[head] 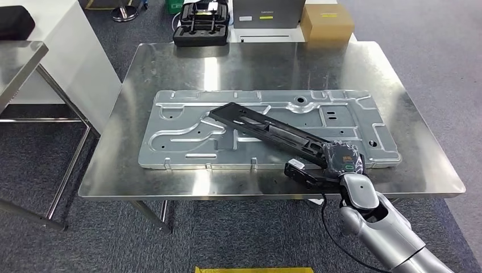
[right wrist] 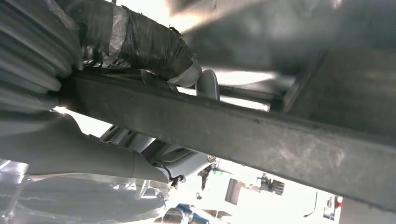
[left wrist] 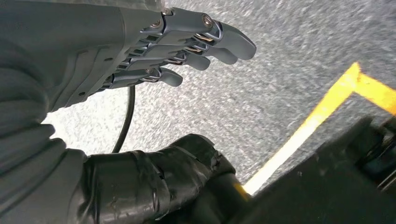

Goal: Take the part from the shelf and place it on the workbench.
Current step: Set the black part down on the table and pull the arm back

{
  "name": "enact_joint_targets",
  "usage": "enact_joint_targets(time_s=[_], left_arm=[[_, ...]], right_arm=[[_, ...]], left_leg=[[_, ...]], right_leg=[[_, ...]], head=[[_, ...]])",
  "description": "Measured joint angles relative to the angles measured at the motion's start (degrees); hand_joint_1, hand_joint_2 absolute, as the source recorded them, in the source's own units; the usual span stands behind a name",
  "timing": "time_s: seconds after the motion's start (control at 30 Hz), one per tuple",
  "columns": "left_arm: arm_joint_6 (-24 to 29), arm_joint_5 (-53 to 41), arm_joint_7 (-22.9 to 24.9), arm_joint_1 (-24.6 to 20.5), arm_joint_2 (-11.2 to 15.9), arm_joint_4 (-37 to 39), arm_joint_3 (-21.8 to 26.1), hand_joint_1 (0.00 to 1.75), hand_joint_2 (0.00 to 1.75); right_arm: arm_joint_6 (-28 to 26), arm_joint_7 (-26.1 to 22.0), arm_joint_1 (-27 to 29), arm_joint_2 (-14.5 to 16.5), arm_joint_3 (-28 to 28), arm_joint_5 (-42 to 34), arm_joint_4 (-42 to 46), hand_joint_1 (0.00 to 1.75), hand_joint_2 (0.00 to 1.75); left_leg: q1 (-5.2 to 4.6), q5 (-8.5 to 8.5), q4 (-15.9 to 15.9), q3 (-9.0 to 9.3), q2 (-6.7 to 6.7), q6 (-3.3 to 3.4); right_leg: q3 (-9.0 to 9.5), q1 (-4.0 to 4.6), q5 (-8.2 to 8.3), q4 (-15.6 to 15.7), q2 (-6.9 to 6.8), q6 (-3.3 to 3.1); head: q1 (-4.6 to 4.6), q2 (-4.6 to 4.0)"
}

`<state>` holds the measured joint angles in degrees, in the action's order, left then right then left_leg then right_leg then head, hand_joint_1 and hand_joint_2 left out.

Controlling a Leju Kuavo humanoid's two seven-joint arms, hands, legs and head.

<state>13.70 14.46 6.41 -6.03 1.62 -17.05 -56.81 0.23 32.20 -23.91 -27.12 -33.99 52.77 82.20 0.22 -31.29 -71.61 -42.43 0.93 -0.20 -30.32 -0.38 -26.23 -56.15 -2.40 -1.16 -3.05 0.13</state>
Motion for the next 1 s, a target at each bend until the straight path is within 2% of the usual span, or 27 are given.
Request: enact_joint_targets(time_s=[0.03,0.07,0.13,0.17,0.2,0.27,0.3,0.43,0.5,0.6,0.7,0.8,0.87,1.0], left_arm=[[0.39,-0.06,0.14,0.13,-0.03,0.00,-0.02,0.00,1.75],[0.76,-0.05,0.26,0.25,-0.05,0.00,-0.03,0.00,1.75],[1.20,-0.03,0.40,0.38,-0.14,-0.01,-0.05,0.00,1.75],[1.26,-0.01,0.43,0.40,-0.23,-0.02,-0.10,0.00,1.75],[1.27,0.03,0.43,0.41,-0.33,-0.03,-0.21,0.00,1.75],[1.29,0.10,0.43,0.44,-0.45,-0.04,-0.48,0.00,1.75],[1.29,0.13,0.43,0.46,-0.45,-0.04,-0.60,0.00,1.75],[1.31,0.14,0.43,0.48,-0.48,-0.04,-0.86,0.00,1.75],[1.31,0.14,0.43,0.46,-0.50,-0.04,-0.95,0.00,1.75],[1.32,0.14,0.43,0.44,-0.50,-0.04,-0.96,0.00,1.75],[1.32,0.14,0.43,0.42,-0.50,-0.04,-0.97,0.00,1.75],[1.32,0.14,0.43,0.41,-0.50,-0.04,-0.98,0.00,1.75],[1.32,0.14,0.43,0.41,-0.50,-0.04,-0.98,0.00,1.75],[1.32,0.14,0.43,0.38,-0.49,-0.04,-0.98,0.00,1.75]], right_arm=[[-0.73,0.20,0.52,-0.28,0.05,0.40,0.18,1.75,1.75],[-1.60,0.36,1.03,-0.56,0.21,0.90,0.38,1.75,1.75],[-3.10,0.52,1.82,-1.00,0.82,1.82,0.80,1.75,1.75],[-3.48,0.60,2.06,-1.20,1.18,2.07,0.99,1.75,1.75],[-3.67,0.65,2.23,-1.42,1.51,2.21,1.20,1.75,1.75],[-3.76,0.71,2.65,-1.85,1.99,2.34,1.50,1.75,1.75],[-3.79,0.73,3.00,-2.03,2.20,2.41,1.64,1.75,1.75],[-3.80,0.76,3.91,-2.54,2.73,2.53,1.87,1.75,1.75],[-3.80,0.76,4.02,-2.75,2.91,2.55,2.01,1.75,1.75],[-3.80,0.76,4.25,-2.89,3.23,2.55,2.15,1.75,1.75],[-3.80,0.73,4.34,-2.89,3.46,2.55,2.33,1.75,1.75],[-3.80,0.70,4.38,-2.89,3.55,2.55,2.43,1.75,1.75],[-3.80,0.70,4.41,-2.89,3.58,2.55,2.45,1.75,1.75],[-3.80,0.69,4.46,-2.89,3.62,2.55,2.56,1.75,1.75]], left_leg=[[0.43,-0.11,-1.54,0.00,-0.17,-0.39],[0.87,0.91,-0.77,1.09,-0.33,-0.81],[1.68,3.72,5.63,5.54,-0.46,-1.87],[1.82,4.42,8.62,7.46,-0.29,-2.16],[1.83,4.43,10.54,8.62,-0.14,-2.24],[1.47,3.63,11.29,8.85,0.00,-1.51],[1.40,3.40,11.39,8.77,-0.12,-1.22],[1.20,3.36,11.57,8.76,-0.27,-0.71],[1.04,3.40,11.56,8.75,-0.33,-0.39],[0.78,3.36,11.53,8.76,-0.36,0.21],[0.66,3.34,11.49,8.76,-0.36,0.34],[0.64,3.31,11.47,8.75,-0.36,0.39],[0.64,3.29,11.48,8.75,-0.38,0.41],[0.65,3.30,11.69,8.89,-0.47,0.42]], right_leg=[[-0.35,-0.11,0.11,-0.20,-0.22,0.11],[-0.62,-0.30,0.11,-0.50,-0.35,0.30],[-1.12,-0.82,-0.27,-1.46,-0.39,1.00],[-1.56,-1.02,-0.51,-2.13,-0.34,1.45],[-2.02,-1.06,-0.68,-2.76,-0.21,1.90],[-2.74,-1.11,-0.92,-3.60,0.10,2.41],[-2.83,-1.15,-0.93,-3.71,0.30,2.28],[-2.77,-1.22,-0.50,-3.32,0.65,0.22],[-2.68,-1.23,-0.23,-3.09,0.68,-0.13],[-2.61,-1.30,-0.06,-2.94,0.69,-0.11],[-2.62,-1.36,0.03,-2.86,0.68,0.47],[-2.60,-1.49,-0.01,-2.74,0.65,2.22],[-2.62,-1.55,-0.08,-2.73,0.64,3.03],[-2.71,-1.53,-0.19,-2.80,0.65,3.33]], head=[[0.01,0.00],[0.01,0.00],[-0.01,0.00],[-0.12,0.00],[-0.21,0.00],[-0.38,0.00],[-0.37,0.00],[-0.25,0.00],[-0.24,0.00],[-0.26,0.00],[-0.27,0.00],[-0.28,0.00],[-0.29,0.00],[-0.31,0.00]])
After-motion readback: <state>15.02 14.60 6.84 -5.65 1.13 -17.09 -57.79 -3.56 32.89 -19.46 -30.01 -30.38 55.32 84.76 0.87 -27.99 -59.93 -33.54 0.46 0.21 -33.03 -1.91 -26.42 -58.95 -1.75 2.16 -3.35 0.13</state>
